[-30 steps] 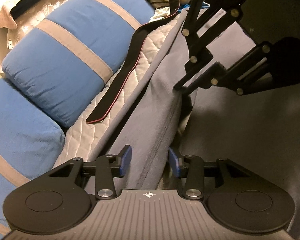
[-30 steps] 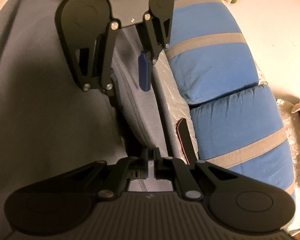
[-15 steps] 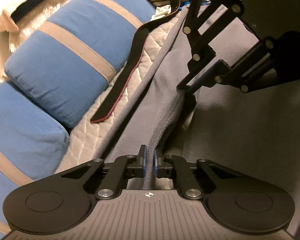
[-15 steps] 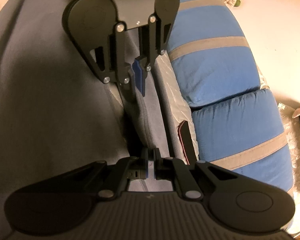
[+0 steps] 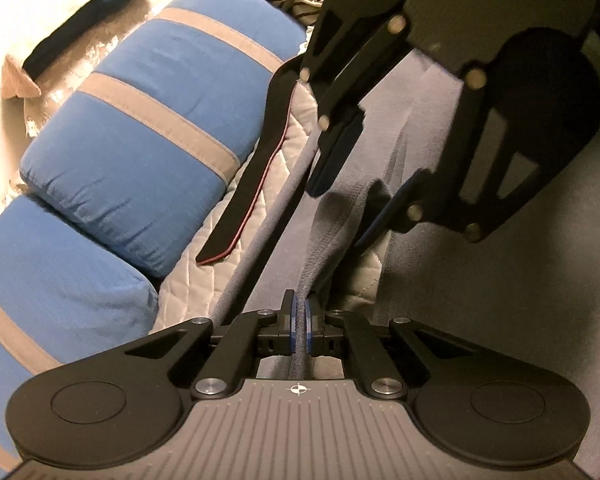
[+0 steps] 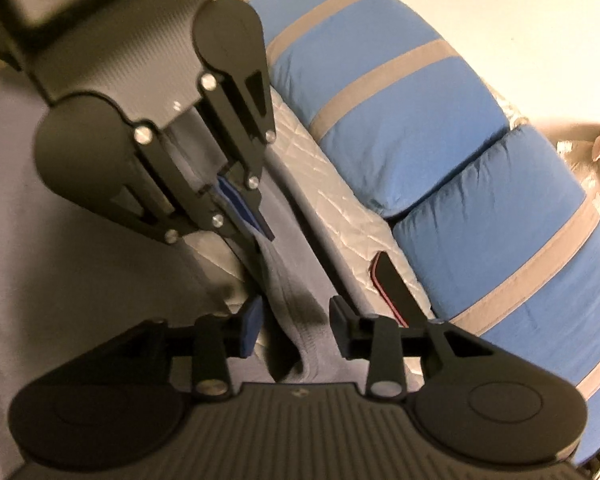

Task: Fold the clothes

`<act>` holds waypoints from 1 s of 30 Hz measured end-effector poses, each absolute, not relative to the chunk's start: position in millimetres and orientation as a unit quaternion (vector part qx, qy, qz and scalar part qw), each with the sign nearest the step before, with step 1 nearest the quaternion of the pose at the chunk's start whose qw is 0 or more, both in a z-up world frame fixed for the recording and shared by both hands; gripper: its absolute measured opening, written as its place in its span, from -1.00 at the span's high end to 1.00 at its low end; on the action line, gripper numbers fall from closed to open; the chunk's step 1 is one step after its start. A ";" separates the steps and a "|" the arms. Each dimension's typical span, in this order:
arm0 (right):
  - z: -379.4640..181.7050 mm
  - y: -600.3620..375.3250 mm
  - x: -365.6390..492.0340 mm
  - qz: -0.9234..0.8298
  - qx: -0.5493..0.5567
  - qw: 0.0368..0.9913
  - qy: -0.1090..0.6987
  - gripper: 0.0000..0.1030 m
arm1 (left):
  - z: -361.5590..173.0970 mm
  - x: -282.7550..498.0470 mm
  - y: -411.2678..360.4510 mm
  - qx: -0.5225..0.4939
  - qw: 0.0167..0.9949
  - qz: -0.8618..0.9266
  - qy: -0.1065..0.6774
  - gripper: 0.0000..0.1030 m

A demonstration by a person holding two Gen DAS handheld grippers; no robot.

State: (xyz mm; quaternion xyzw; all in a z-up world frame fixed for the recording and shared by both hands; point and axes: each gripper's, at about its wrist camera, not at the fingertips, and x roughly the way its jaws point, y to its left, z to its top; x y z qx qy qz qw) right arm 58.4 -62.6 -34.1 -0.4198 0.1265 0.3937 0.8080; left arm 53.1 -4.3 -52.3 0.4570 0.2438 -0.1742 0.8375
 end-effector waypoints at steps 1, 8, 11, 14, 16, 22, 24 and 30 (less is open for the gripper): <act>-35.0 -62.1 60.4 0.393 -0.419 0.808 0.130 -0.02 | -52.9 52.3 -4.9 0.462 0.836 -0.174 0.241 0.92; -37.5 -57.6 72.2 0.398 -0.402 0.810 0.156 0.13 | -59.6 45.5 -9.5 0.516 0.813 -0.166 0.212 0.92; -36.9 -57.4 77.4 0.400 -0.390 0.812 0.171 0.21 | -64.5 42.9 -11.8 0.543 0.799 -0.162 0.200 0.92; -34.4 -58.9 82.6 0.406 -0.377 0.810 0.191 0.21 | -68.5 42.0 -13.7 0.559 0.791 -0.159 0.191 0.92; -32.1 -60.3 83.4 0.412 -0.374 0.807 0.198 0.15 | -70.7 40.8 -15.0 0.570 0.786 -0.154 0.185 0.92; -20.8 -64.9 88.7 0.423 -0.346 0.812 0.205 0.05 | -75.8 45.5 -13.9 0.591 0.774 -0.144 0.175 0.92; -19.6 -65.1 91.7 0.422 -0.342 0.814 0.206 0.04 | -75.2 43.6 -14.4 0.593 0.773 -0.145 0.173 0.92; -24.0 -61.4 95.2 0.412 -0.359 0.814 0.197 0.10 | -73.7 42.9 -14.4 0.591 0.774 -0.148 0.172 0.92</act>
